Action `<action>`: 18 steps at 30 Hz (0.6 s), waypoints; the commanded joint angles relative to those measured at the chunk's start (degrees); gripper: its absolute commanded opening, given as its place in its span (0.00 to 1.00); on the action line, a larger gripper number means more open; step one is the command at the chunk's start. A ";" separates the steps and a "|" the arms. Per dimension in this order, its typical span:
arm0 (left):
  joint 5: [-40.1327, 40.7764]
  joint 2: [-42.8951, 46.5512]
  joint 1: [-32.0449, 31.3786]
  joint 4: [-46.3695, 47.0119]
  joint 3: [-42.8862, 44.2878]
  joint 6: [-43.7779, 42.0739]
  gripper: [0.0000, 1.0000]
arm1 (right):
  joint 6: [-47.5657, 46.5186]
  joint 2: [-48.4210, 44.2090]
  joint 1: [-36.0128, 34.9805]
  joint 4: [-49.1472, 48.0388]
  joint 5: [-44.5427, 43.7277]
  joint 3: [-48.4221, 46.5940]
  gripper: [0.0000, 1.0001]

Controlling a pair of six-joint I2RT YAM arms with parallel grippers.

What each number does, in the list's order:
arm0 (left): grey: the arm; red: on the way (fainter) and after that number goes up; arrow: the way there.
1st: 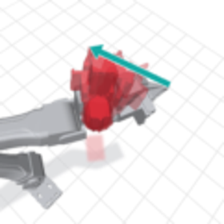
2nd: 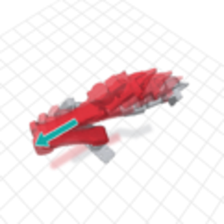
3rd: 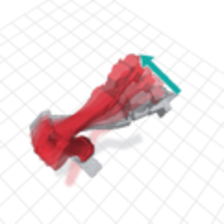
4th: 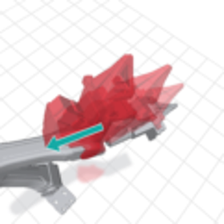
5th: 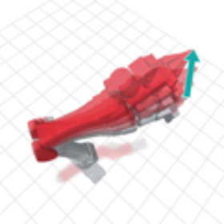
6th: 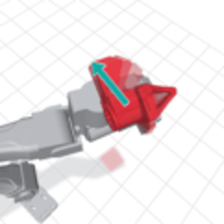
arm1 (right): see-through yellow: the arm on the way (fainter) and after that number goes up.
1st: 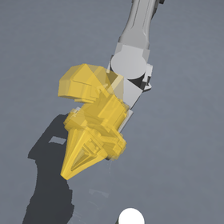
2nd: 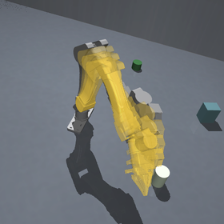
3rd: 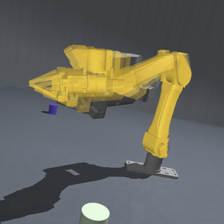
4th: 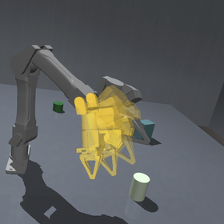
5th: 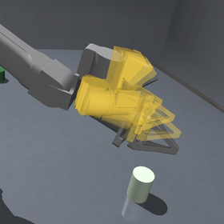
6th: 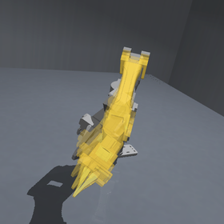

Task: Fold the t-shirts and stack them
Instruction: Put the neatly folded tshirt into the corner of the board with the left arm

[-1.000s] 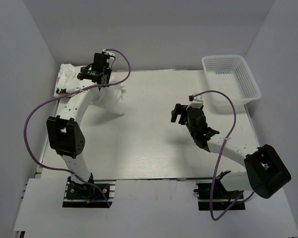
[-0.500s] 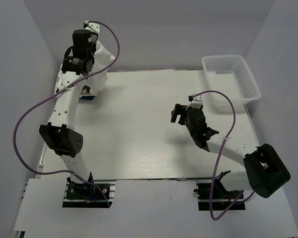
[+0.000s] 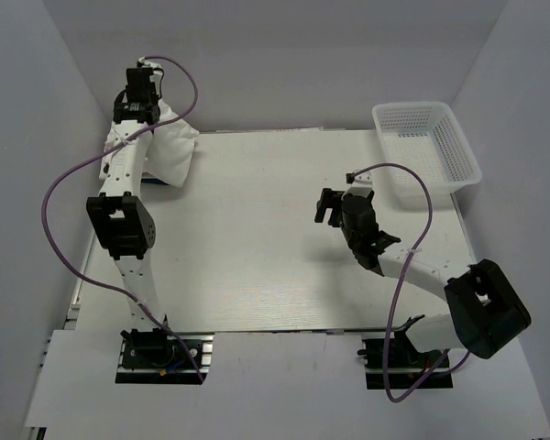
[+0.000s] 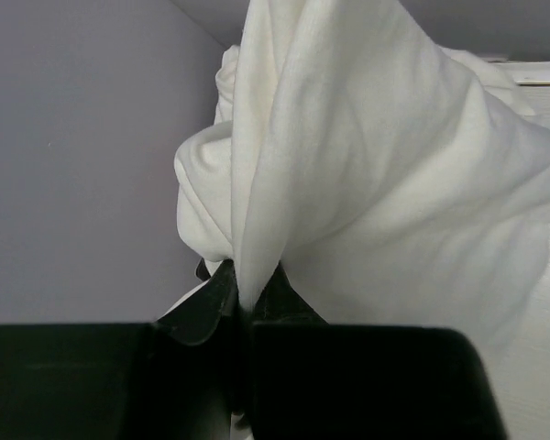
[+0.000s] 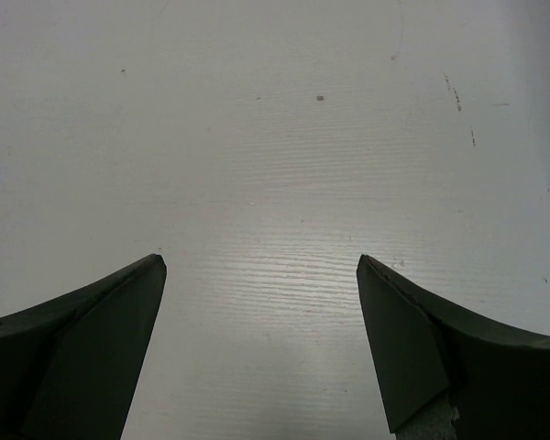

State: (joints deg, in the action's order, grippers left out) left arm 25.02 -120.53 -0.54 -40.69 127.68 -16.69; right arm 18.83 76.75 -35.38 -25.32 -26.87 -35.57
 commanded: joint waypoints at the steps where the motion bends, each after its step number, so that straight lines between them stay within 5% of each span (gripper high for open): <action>1: -0.75 0.13 4.12 4.56 4.50 2.19 0.00 | -1.51 1.29 0.04 -0.35 -2.48 -2.92 0.90; 15: 0.47 -12.71 13.80 13.09 7.41 12.20 0.00 | -2.57 7.00 -0.22 0.10 -1.52 -7.14 0.90; 18: -0.31 -13.24 13.81 12.39 7.41 12.91 0.53 | -2.05 7.71 -0.22 0.01 -1.52 -7.49 0.90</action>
State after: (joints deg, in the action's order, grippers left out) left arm 24.88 -135.63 12.88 -31.18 132.18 -6.20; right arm 17.15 83.94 -35.38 -23.90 -27.92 -40.58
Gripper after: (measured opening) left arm 0.451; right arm 0.904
